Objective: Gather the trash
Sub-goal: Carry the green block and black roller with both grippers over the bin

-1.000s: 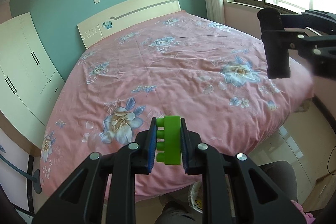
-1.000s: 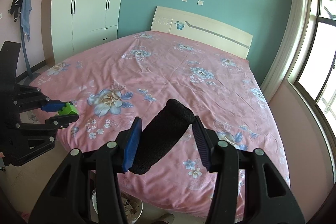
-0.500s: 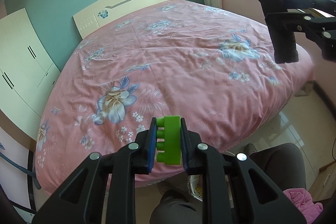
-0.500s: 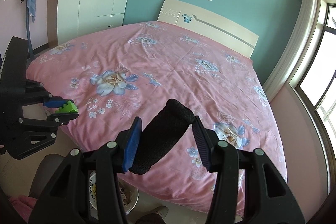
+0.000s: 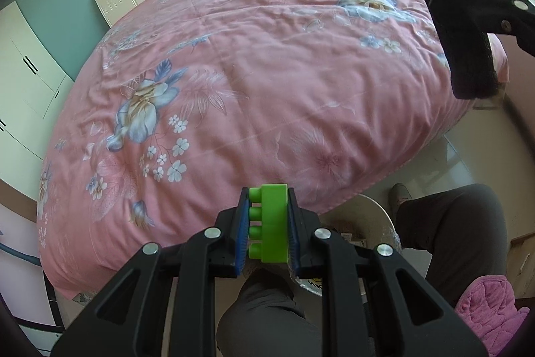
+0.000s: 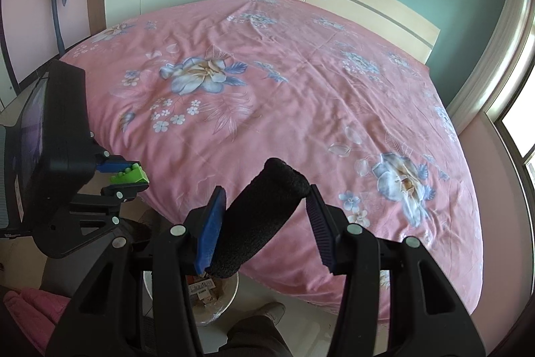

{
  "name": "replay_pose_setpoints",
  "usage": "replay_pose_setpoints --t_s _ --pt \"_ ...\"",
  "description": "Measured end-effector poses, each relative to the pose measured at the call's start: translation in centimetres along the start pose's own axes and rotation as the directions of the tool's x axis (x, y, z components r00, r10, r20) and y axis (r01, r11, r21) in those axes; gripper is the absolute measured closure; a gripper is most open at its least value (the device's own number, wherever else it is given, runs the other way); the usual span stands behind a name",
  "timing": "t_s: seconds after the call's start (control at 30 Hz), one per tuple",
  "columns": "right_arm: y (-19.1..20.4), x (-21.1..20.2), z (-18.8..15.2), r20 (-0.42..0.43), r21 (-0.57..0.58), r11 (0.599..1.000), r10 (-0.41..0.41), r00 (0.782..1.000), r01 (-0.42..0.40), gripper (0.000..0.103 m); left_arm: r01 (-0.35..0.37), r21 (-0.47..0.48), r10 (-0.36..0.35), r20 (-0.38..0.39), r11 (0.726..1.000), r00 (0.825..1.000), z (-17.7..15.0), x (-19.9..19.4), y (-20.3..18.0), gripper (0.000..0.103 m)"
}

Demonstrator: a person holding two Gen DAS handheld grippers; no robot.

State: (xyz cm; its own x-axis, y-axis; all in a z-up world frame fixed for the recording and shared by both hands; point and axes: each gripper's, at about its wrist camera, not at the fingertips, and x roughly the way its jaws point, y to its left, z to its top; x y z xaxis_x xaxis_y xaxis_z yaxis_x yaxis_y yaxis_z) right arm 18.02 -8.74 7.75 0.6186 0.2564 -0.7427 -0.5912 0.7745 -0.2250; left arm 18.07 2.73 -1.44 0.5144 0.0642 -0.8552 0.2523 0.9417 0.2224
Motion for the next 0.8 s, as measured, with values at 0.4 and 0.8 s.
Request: replay_pose_setpoints --t_s 0.4,0.8 --pt "4.9 7.5 -7.4 -0.137 -0.042 0.997 0.065 0.988 -0.072 0.052 0.083 -0.017 -0.084 -0.164 0.996 0.983 -4.3 8.4 -3.5 0.08" --pt "8.9 14.0 -14.0 -0.272 -0.066 0.988 0.114 0.955 -0.137 0.052 0.132 -0.129 -0.165 -0.293 0.983 0.942 -8.7 16.0 -5.1 0.08"
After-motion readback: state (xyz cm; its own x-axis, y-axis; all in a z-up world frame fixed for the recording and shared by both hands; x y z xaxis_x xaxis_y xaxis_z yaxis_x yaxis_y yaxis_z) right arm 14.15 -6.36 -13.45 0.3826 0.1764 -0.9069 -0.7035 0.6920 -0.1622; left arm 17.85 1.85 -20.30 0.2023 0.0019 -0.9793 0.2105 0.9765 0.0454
